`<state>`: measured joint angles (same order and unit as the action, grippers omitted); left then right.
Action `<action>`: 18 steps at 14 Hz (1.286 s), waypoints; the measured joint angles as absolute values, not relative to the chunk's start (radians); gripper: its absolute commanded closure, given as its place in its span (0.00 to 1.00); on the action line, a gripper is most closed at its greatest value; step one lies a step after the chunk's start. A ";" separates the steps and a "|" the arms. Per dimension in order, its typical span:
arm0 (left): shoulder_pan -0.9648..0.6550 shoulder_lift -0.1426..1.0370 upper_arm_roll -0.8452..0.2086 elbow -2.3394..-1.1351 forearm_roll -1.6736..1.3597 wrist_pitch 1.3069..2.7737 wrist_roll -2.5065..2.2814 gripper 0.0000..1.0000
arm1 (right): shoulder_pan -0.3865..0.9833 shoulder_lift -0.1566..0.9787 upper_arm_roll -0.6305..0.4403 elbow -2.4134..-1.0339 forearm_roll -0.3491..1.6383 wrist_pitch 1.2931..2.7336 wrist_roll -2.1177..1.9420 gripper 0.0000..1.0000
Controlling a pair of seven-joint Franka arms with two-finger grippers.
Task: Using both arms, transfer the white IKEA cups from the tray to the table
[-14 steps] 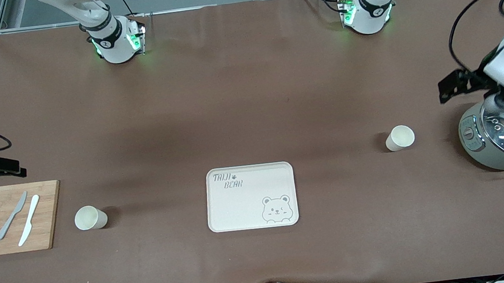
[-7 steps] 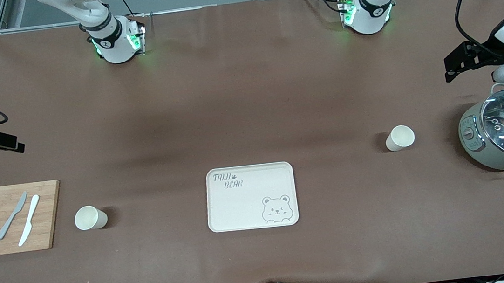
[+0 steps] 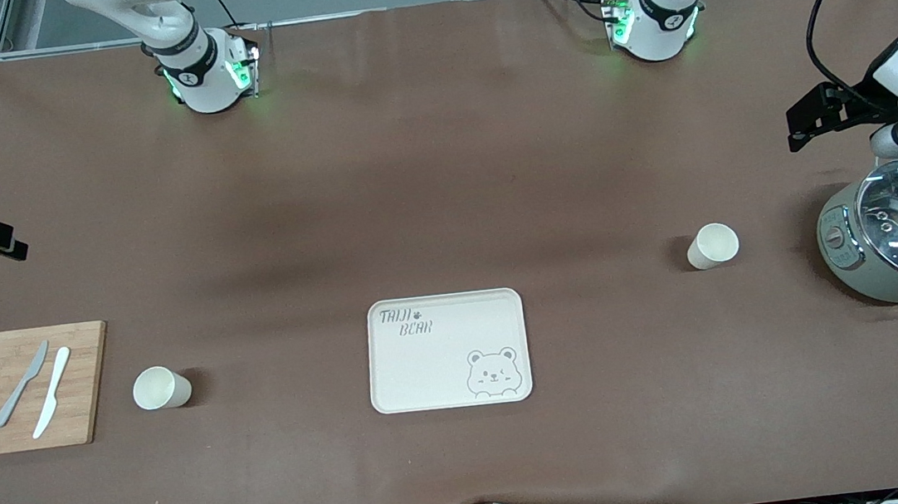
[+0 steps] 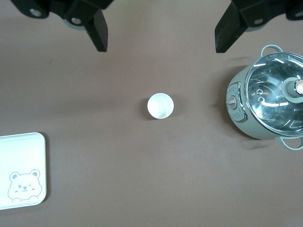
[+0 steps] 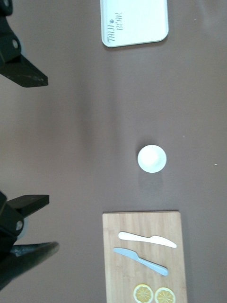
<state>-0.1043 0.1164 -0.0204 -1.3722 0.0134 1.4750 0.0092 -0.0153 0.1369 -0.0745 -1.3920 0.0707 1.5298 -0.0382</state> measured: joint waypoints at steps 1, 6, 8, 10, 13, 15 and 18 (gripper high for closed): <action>-0.105 0.117 -0.020 -1.372 0.010 1.475 0.009 0.00 | -0.015 0.122 -0.074 -1.421 0.071 1.568 -0.038 0.00; -0.107 0.119 -0.020 -1.372 0.000 1.475 0.009 0.00 | -0.005 0.053 -0.073 -1.534 0.068 1.642 -0.046 0.00; -0.109 0.119 -0.020 -1.372 0.000 1.475 0.009 0.00 | -0.003 0.049 -0.073 -1.540 0.064 1.642 -0.046 0.00; -0.111 0.119 -0.020 -1.372 0.000 1.475 0.009 0.00 | -0.003 0.049 -0.073 -1.541 0.055 1.642 -0.047 0.00; -0.114 0.119 -0.020 -1.372 0.000 1.475 0.009 0.00 | -0.003 0.049 -0.073 -1.541 0.052 1.642 -0.047 0.00; -0.114 0.119 -0.020 -1.372 0.000 1.475 0.009 0.00 | -0.003 0.049 -0.073 -1.541 0.052 1.642 -0.047 0.00; -0.114 0.119 -0.020 -1.372 0.000 1.475 0.009 0.00 | -0.003 0.049 -0.073 -1.541 0.052 1.642 -0.048 0.00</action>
<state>-0.1138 0.1193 -0.0204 -1.3722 -0.0004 1.4752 0.0095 -0.0030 0.0487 -0.0725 -1.5412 0.0517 1.6417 -0.0475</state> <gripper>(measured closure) 0.000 0.000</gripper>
